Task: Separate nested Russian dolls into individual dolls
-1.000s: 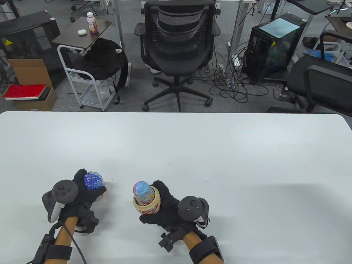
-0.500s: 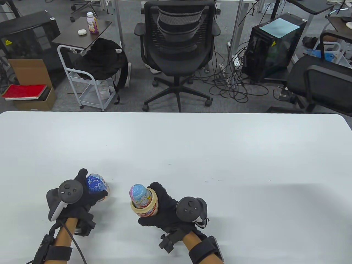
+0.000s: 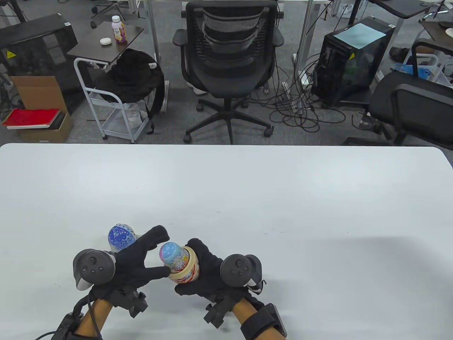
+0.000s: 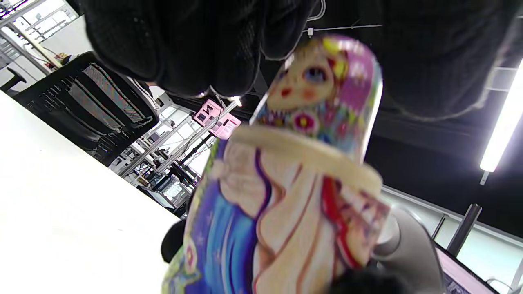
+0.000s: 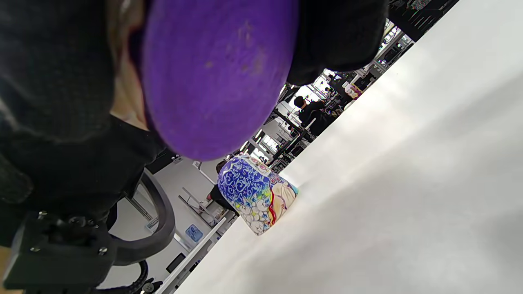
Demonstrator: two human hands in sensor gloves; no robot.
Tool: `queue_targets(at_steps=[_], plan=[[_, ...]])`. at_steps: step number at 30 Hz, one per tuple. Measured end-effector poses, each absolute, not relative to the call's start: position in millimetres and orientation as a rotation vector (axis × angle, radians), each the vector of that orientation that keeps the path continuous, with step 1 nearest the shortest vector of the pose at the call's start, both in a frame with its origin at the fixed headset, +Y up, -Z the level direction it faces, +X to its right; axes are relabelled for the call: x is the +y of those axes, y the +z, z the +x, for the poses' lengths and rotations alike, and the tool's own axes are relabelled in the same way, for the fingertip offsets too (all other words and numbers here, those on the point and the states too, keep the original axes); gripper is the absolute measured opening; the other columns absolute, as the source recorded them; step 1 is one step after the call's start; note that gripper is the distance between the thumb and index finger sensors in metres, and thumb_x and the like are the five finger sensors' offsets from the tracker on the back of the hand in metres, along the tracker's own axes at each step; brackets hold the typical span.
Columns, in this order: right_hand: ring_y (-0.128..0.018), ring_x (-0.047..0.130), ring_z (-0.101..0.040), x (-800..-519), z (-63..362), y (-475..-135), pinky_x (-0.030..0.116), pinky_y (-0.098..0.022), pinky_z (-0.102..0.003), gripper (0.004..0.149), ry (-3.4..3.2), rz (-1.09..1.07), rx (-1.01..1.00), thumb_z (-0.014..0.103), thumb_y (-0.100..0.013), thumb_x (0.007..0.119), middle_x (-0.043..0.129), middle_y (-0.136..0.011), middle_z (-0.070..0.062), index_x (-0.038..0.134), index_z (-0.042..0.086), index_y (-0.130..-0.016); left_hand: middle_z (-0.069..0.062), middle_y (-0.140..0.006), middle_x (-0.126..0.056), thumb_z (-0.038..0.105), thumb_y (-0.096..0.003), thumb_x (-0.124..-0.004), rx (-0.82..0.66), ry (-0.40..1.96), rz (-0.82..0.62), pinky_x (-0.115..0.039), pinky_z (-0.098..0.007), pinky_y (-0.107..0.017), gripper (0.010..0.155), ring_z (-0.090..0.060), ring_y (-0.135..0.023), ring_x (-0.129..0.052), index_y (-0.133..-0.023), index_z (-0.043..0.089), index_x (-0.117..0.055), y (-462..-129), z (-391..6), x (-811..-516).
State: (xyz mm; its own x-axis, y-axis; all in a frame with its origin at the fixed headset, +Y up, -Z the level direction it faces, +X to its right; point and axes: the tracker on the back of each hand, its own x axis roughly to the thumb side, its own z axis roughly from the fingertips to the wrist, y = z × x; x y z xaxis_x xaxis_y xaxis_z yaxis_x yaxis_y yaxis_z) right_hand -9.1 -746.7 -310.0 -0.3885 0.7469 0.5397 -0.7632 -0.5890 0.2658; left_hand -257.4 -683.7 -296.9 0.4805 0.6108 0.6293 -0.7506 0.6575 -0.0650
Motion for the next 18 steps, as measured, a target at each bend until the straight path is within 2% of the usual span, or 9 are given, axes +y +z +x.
queue_targets(at_steps=[3,6,18], plan=[[-0.091,0.079,-0.043,-746.7,-10.9,-309.4,0.072,-0.066,-0.054,0.116,2.066,0.788,-0.025,0.06,-0.03,0.097,0.064,-0.108,-0.018,0.028,0.013,-0.11,-0.014,-0.104,-0.078,0.062,-0.0488,-0.084,-0.666,0.865,0.251,-0.077,-0.054,-0.064,0.085,-0.038,-0.091,-0.086,-0.113,0.017,-0.051,-296.5,-254.0,-686.3],[-0.091,0.079,-0.043,-746.8,-10.2,-310.4,0.072,-0.066,-0.054,0.116,2.041,0.778,-0.011,0.061,-0.03,0.097,0.064,-0.109,-0.018,0.028,0.014,-0.11,-0.017,-0.101,-0.08,0.055,-0.0503,-0.087,-0.664,0.947,0.257,-0.078,-0.053,-0.063,0.078,-0.039,-0.088,-0.088,-0.11,0.014,-0.057,-295.7,-254.7,-685.3],[-0.091,0.078,-0.046,-744.7,-2.6,-315.9,0.072,-0.065,-0.056,0.115,2.188,0.742,-0.043,0.058,-0.031,0.098,0.064,-0.109,-0.02,0.029,0.012,-0.111,-0.02,-0.103,-0.078,0.054,-0.0529,-0.084,-0.574,1.031,0.519,-0.077,-0.053,-0.065,0.077,-0.04,-0.089,-0.086,-0.111,0.011,-0.055,-282.9,-300.5,-650.7]])
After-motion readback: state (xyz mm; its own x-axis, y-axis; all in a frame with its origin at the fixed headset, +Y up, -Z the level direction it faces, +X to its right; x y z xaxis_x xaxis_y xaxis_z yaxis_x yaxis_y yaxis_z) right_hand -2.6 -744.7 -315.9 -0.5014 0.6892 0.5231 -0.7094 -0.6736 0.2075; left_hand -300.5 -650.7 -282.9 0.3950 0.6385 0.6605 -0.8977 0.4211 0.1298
